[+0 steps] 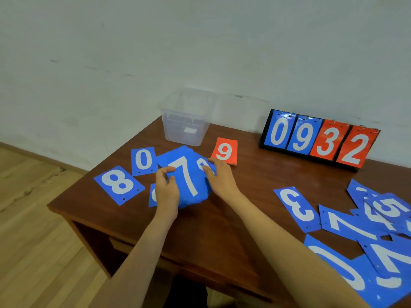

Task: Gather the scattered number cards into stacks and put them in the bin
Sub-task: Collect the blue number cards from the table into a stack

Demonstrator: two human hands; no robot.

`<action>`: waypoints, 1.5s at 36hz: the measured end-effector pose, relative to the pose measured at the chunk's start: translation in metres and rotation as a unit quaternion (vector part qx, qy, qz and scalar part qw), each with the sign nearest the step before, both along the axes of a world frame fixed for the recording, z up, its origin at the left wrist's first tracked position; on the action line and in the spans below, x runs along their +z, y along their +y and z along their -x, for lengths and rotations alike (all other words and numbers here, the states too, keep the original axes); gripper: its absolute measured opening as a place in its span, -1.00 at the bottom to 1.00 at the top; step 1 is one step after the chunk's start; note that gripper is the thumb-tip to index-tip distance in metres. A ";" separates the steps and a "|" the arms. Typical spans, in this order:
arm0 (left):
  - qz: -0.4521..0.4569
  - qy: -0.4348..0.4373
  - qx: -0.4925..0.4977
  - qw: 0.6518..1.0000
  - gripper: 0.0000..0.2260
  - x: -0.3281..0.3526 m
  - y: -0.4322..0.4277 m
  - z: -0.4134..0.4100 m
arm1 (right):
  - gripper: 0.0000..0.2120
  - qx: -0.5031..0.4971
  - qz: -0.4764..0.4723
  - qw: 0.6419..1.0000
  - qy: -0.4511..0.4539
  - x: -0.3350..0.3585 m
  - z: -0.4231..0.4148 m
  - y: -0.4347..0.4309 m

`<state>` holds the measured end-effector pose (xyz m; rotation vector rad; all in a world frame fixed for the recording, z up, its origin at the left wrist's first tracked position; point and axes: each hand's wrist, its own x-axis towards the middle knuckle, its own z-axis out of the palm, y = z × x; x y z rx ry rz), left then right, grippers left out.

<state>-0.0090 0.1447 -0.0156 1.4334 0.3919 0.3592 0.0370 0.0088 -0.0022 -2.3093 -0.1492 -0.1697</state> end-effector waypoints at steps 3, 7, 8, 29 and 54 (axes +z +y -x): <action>-0.004 0.000 0.021 1.000 -0.79 -0.002 0.013 -0.007 | -0.55 0.019 0.094 0.994 0.048 -0.006 -0.024 0.001; 0.018 0.020 0.044 0.999 -0.75 -0.004 0.022 -0.013 | -0.45 0.077 0.193 0.971 0.114 -0.016 -0.032 0.003; 0.023 0.024 0.044 0.998 -0.75 -0.004 0.022 -0.012 | -0.44 0.088 0.220 0.964 0.118 -0.019 -0.031 0.002; -0.004 0.047 -0.074 0.996 -0.82 0.010 -0.027 0.011 | -0.72 -0.012 0.355 0.934 0.039 0.025 0.046 -0.101; 0.004 0.041 -0.188 0.981 -0.93 0.027 -0.050 0.026 | -0.72 0.214 0.216 0.943 -0.132 0.057 0.067 -0.104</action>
